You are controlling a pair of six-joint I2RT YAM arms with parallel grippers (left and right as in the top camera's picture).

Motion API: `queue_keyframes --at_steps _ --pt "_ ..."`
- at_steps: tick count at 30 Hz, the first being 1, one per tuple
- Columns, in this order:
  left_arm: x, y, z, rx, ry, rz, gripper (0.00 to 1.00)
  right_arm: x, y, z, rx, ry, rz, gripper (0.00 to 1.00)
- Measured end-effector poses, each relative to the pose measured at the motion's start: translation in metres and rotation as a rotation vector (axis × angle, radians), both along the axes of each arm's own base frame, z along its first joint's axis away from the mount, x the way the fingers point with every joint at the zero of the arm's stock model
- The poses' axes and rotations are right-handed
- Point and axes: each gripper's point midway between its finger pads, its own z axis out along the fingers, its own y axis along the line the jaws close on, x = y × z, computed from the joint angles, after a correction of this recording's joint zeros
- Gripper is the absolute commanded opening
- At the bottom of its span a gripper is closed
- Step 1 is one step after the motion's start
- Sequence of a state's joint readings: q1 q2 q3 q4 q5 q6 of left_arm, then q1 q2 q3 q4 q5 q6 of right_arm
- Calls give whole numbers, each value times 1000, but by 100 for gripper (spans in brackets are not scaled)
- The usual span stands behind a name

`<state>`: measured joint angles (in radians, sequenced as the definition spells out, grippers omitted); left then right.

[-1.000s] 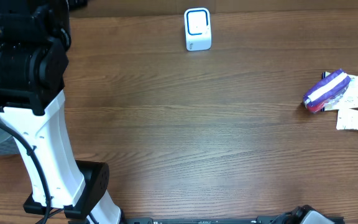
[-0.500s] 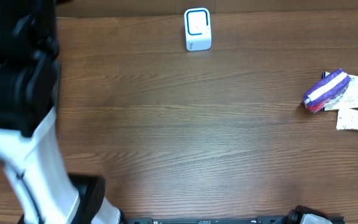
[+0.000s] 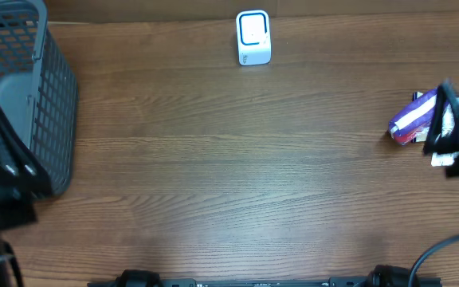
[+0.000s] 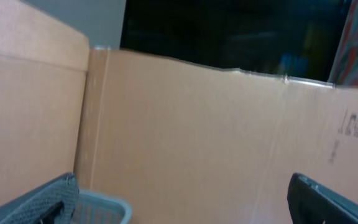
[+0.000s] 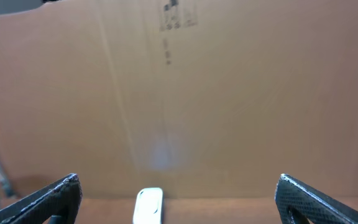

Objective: Scan the item barcode

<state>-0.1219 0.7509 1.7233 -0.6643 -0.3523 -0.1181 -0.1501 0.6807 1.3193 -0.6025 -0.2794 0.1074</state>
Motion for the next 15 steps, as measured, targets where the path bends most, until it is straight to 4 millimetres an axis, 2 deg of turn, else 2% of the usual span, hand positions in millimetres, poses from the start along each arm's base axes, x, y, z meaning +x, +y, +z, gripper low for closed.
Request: queue_keyframes --at_steps 3,6,10,15 --pt "-5 -1 -25 6 -37 -7 100 -14 7 -13 -3 -5 28 100" --pt "-15 -3 -47 14 -75 -25 100 -31 10 -15 -8 -30 33 100" --pt "-50 -1 -62 16 -162 -34 100 -59 20 -8 -27 -92 66 100" --pt "-93 4 -76 23 -249 -22 100 -85 47 -9 -56 -131 210 100"
